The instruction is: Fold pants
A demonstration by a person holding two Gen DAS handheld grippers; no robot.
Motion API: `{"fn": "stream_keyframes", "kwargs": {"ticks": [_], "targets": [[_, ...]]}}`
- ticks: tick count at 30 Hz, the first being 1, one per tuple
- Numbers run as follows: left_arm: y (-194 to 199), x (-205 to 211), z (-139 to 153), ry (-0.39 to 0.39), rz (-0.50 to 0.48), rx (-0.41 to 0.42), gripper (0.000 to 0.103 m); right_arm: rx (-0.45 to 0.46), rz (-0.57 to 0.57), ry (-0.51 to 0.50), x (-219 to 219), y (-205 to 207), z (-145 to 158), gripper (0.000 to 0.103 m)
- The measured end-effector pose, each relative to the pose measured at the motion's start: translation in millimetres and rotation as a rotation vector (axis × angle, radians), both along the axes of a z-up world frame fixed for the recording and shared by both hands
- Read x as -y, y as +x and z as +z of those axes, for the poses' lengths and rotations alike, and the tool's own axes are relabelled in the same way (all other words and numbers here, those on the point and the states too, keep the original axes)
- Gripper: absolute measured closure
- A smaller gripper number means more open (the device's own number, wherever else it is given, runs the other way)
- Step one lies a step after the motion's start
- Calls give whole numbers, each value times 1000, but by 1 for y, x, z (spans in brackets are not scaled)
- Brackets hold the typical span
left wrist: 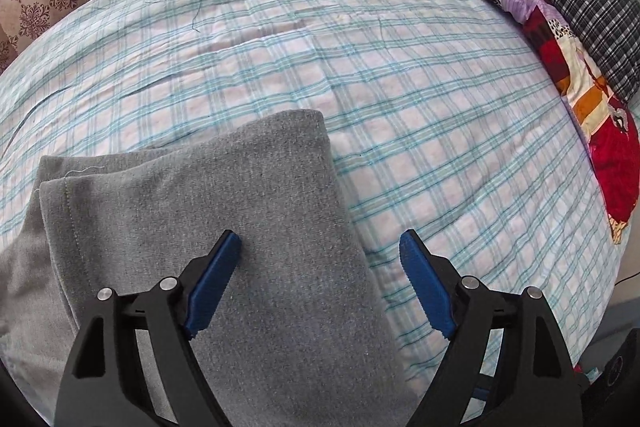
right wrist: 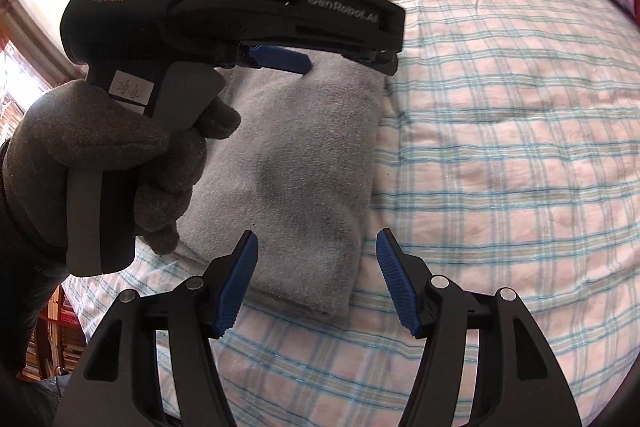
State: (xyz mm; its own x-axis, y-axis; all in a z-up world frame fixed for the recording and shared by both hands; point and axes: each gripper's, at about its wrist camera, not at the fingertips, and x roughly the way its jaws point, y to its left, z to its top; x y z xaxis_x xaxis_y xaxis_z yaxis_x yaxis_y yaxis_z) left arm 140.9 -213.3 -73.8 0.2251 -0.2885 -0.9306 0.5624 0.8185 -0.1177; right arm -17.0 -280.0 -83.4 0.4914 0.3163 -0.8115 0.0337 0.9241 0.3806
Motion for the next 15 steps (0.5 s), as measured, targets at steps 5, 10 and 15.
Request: {"fn": "stream_keyframes", "kwargs": {"ticks": [5,10,15], "targets": [[1,4,-8,15,12,-7,14,-78,-57,124,20,0,-18,34],[2,14,-12,47,16,-11,7,-94,-69,247,22,-3,-27,34],[6,25,-21,100,35,-15,5,-91,-39,274,4,-3,-35,51]]}}
